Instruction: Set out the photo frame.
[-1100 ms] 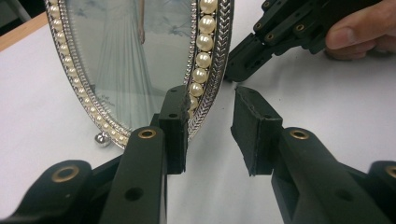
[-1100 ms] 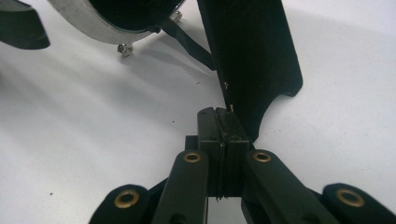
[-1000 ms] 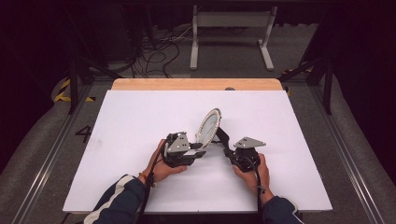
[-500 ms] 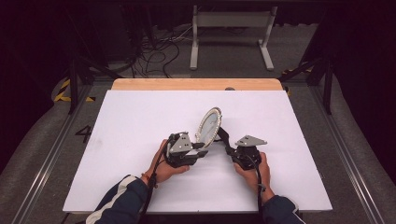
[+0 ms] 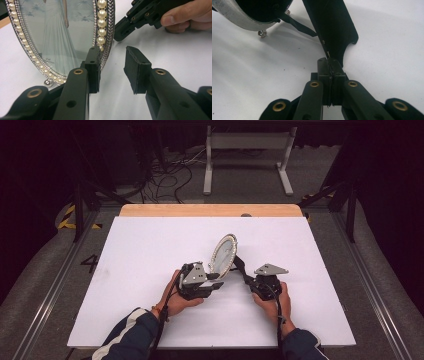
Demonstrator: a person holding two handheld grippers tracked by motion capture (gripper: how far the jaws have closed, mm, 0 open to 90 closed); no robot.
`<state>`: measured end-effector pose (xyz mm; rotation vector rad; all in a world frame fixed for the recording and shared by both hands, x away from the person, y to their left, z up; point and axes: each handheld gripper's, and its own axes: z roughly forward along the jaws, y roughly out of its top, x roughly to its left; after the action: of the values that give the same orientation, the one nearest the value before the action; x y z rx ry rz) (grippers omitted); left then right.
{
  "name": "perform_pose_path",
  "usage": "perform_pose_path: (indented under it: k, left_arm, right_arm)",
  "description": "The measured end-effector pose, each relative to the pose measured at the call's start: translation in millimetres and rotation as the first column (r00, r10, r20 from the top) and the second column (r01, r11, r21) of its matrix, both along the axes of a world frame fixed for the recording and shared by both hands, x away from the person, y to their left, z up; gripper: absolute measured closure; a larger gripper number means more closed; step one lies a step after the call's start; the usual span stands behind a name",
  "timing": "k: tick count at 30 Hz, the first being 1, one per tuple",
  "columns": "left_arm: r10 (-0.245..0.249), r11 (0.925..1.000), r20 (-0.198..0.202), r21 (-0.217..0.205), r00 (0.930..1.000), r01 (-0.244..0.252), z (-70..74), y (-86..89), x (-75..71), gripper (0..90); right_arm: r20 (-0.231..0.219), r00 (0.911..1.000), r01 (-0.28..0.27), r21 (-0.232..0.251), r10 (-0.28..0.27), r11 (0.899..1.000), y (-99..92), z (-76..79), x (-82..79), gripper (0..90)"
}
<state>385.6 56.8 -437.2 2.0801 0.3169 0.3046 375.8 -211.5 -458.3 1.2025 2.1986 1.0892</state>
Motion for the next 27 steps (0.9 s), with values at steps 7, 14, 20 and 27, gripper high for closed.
perform_pose_path:
  k: [7,14,20,27]
  left_arm:
    - [0.003,0.9999,0.007,0.013,1.0,-0.003,3.1,8.5,-0.4,65.3]
    - [0.01,0.9983,0.014,0.056,0.9998,-0.011,4.5,22.7,-5.0,57.3]
    - [0.045,0.994,0.018,0.099,0.9988,-0.046,3.3,36.5,-11.7,45.7]
    - [0.118,0.9889,0.025,0.089,0.9927,-0.12,3.9,50.8,-19.5,29.1]
  right_arm:
    - [0.021,0.9998,0.003,0.01,-0.003,1.0,-1.9,6.8,-3.7,86.9]
    - [0.057,0.9976,-0.041,0.045,0.038,0.998,5.8,18.7,-15.8,81.1]
    - [0.072,0.9937,-0.09,0.064,0.086,0.994,18.4,23.8,-21.6,72.9]
    - [0.072,0.9878,-0.143,0.079,0.138,0.987,34.6,25.1,-19.1,63.0]
